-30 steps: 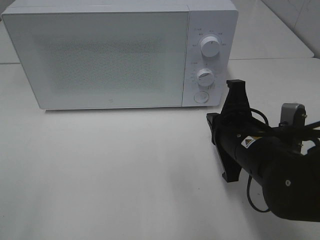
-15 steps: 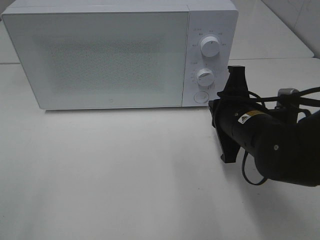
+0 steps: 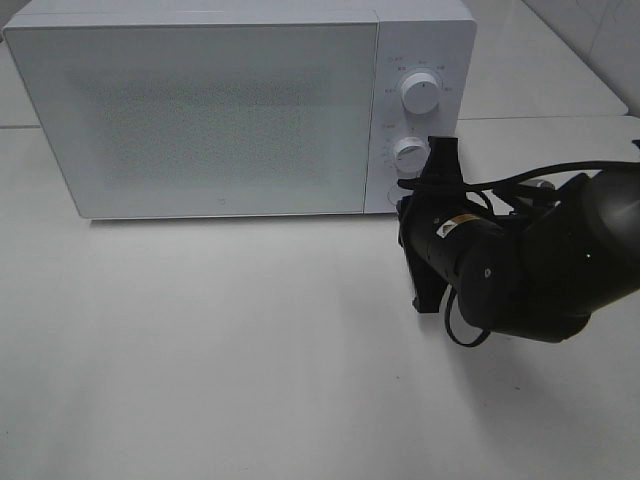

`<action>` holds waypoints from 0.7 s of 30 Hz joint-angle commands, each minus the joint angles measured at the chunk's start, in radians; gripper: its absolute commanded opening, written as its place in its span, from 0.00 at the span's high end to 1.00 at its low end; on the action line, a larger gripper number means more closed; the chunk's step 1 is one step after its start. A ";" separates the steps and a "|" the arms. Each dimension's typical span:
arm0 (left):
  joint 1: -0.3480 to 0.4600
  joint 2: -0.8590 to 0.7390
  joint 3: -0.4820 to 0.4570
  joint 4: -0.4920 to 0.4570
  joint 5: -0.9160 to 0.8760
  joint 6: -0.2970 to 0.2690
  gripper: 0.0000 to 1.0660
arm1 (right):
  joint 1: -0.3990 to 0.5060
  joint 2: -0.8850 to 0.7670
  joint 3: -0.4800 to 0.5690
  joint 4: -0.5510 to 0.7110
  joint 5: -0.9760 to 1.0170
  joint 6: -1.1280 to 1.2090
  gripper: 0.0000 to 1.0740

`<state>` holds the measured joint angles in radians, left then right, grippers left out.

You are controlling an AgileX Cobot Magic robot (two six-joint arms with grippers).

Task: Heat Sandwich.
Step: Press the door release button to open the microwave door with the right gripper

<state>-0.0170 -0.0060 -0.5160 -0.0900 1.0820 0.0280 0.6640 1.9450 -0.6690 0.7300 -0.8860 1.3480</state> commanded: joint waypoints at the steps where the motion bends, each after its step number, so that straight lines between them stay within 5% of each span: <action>1: 0.001 -0.011 0.003 -0.009 -0.013 0.001 0.09 | -0.025 0.030 -0.039 -0.024 -0.002 0.003 1.00; 21: 0.001 -0.006 0.003 -0.009 -0.013 0.001 0.09 | -0.095 0.152 -0.154 -0.057 0.016 0.007 1.00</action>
<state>-0.0170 -0.0060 -0.5160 -0.0900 1.0820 0.0280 0.5750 2.0920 -0.8100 0.6850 -0.8670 1.3540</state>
